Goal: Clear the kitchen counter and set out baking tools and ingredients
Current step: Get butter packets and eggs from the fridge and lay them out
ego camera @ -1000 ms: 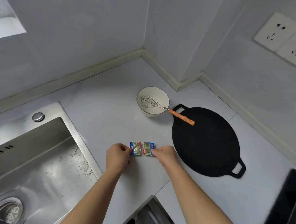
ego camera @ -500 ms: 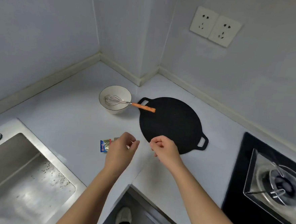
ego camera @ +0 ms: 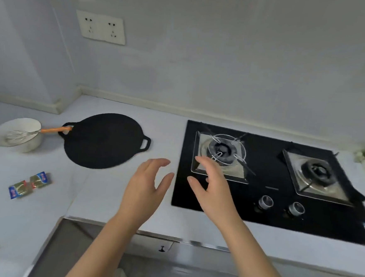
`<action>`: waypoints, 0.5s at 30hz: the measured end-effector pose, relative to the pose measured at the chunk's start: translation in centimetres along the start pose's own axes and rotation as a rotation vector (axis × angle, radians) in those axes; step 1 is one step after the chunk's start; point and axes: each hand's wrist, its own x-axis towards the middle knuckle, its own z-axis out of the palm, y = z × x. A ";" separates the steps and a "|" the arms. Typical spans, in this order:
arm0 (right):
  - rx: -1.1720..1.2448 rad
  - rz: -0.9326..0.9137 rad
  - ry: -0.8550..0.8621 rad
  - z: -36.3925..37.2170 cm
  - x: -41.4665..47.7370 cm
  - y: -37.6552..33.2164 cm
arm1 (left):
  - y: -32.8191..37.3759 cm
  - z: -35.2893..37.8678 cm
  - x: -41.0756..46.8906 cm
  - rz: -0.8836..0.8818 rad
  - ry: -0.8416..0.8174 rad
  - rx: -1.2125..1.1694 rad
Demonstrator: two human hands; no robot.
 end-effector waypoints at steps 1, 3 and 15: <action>-0.027 -0.004 0.038 -2.3 -1.6 1.1 | 2.1 1.7 -0.7 0.037 -0.013 -0.005; -0.060 -0.015 0.100 -6.0 -4.0 2.7 | 5.3 4.4 -1.9 0.088 -0.041 -0.032; -0.144 0.117 0.418 -21.3 -12.8 10.4 | 20.2 17.0 -2.9 0.357 -0.234 -0.102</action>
